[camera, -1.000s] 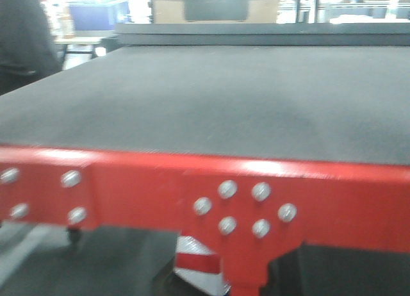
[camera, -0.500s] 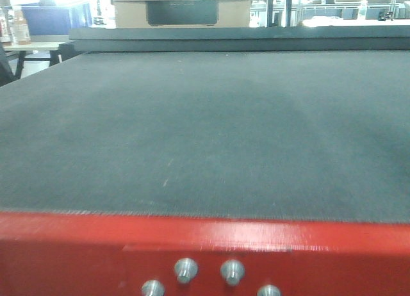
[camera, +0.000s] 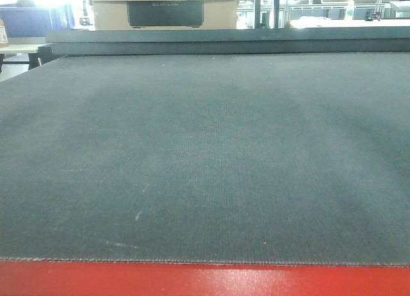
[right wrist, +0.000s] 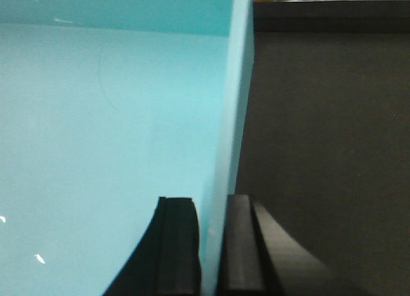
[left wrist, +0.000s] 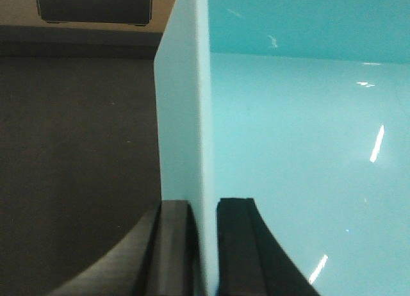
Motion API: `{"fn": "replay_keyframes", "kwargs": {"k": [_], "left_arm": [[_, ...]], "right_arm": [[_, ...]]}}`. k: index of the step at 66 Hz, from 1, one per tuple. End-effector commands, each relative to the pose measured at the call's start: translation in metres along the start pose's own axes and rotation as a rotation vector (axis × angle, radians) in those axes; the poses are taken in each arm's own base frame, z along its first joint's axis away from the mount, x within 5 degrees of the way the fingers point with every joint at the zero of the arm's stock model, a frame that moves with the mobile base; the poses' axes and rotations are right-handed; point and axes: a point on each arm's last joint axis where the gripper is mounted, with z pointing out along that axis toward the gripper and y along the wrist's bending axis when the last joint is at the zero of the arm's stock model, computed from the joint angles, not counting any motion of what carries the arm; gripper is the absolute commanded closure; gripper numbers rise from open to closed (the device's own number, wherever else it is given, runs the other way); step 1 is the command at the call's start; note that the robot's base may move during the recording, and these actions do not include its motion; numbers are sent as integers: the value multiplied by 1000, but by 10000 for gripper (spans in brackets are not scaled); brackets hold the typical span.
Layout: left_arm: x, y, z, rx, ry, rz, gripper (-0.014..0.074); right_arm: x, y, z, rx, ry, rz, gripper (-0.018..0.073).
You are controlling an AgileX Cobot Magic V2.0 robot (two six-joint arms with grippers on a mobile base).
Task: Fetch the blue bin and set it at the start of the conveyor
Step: 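Lower the teal bin with both grippers onto the grey conveyor belt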
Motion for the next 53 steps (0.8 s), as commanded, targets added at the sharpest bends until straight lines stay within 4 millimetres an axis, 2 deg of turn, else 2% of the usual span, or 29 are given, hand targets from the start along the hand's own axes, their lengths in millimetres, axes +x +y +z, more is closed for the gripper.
{"fn": "replay_keyframes", "kwargs": {"k": [1,53], "left_arm": [[-12,0,-11,1,-96,13,708],[-12,0,-11,1,-96,13,708]], "right_arm": [[-6,-3,-7,25,-43,-28,711],[-6,-3,-7,25,-43,-28,711]]}}
